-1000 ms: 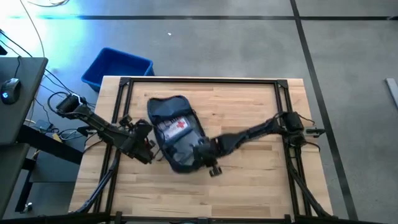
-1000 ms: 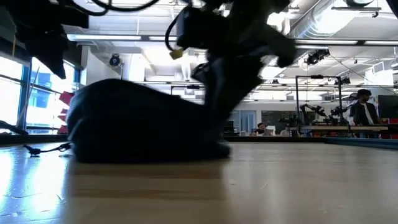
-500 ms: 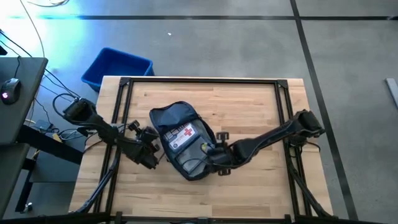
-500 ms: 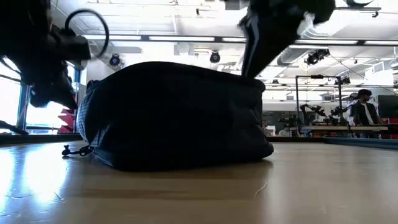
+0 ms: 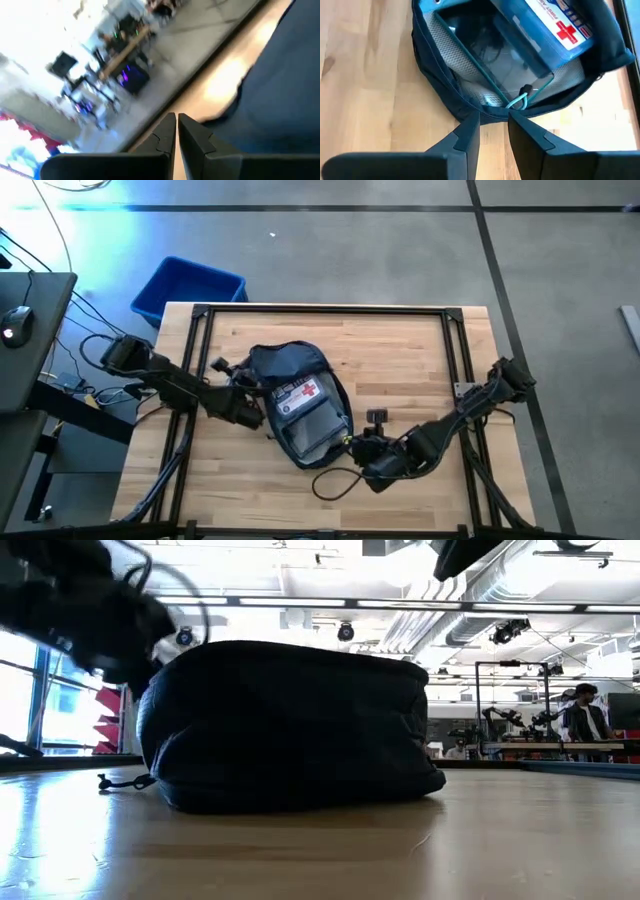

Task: Unpack backpack
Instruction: Close the bag pack

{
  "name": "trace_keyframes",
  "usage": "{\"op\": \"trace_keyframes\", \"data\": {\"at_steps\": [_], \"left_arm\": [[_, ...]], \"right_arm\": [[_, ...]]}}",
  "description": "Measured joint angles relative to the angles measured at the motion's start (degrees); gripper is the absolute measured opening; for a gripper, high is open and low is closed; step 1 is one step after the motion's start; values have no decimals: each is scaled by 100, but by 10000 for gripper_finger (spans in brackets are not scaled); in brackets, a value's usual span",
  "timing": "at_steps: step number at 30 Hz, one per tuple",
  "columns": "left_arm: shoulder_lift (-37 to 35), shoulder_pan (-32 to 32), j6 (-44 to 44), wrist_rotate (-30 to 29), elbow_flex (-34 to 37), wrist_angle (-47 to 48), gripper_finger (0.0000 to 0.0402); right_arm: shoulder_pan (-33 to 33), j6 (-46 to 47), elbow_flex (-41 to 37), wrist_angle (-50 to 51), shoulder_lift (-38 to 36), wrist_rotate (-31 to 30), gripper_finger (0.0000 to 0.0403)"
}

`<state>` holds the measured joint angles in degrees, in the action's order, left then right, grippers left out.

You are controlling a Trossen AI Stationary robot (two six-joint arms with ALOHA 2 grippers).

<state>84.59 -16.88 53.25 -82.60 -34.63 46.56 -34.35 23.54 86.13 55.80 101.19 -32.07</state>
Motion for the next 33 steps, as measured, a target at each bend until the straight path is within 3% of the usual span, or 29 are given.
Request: {"op": "trace_keyframes", "data": {"at_steps": [5, 8, 10, 12, 15, 20, 25, 29, 33], "left_arm": [[-429, -18, -1926, -284, -841, -60, 0], [-630, -228, -3178, -225, -1305, -610, 0], [-746, -370, -4327, 204, -1491, -1215, 0], [-885, -435, -5246, 1193, -1580, -1773, 0], [-1143, -294, -5177, 2703, -1578, -1916, 0], [-1760, 822, -3566, 4001, -1628, -671, 0], [-2101, 1837, -4111, 6063, -1696, 434, 4], [-1916, 1872, -4904, 6245, -1359, 1122, 13], [-1648, 1715, -5745, 6020, -822, 703, 44]], "right_arm": [[-66, -3, 0, -33, 0, -261, 84], [-54, -36, 0, -40, 0, -291, 84], [-31, -44, 0, -77, 0, -291, 84], [-16, -7, 0, -62, 0, -288, 84], [-15, 97, -19, -41, -2, -222, 84], [-63, 201, -79, 87, 18, -228, 84], [-66, 211, -79, 91, 39, -240, 84], [-63, 204, -79, 69, 39, -329, 84], [-63, 198, -79, 76, 39, -547, 84]]}}
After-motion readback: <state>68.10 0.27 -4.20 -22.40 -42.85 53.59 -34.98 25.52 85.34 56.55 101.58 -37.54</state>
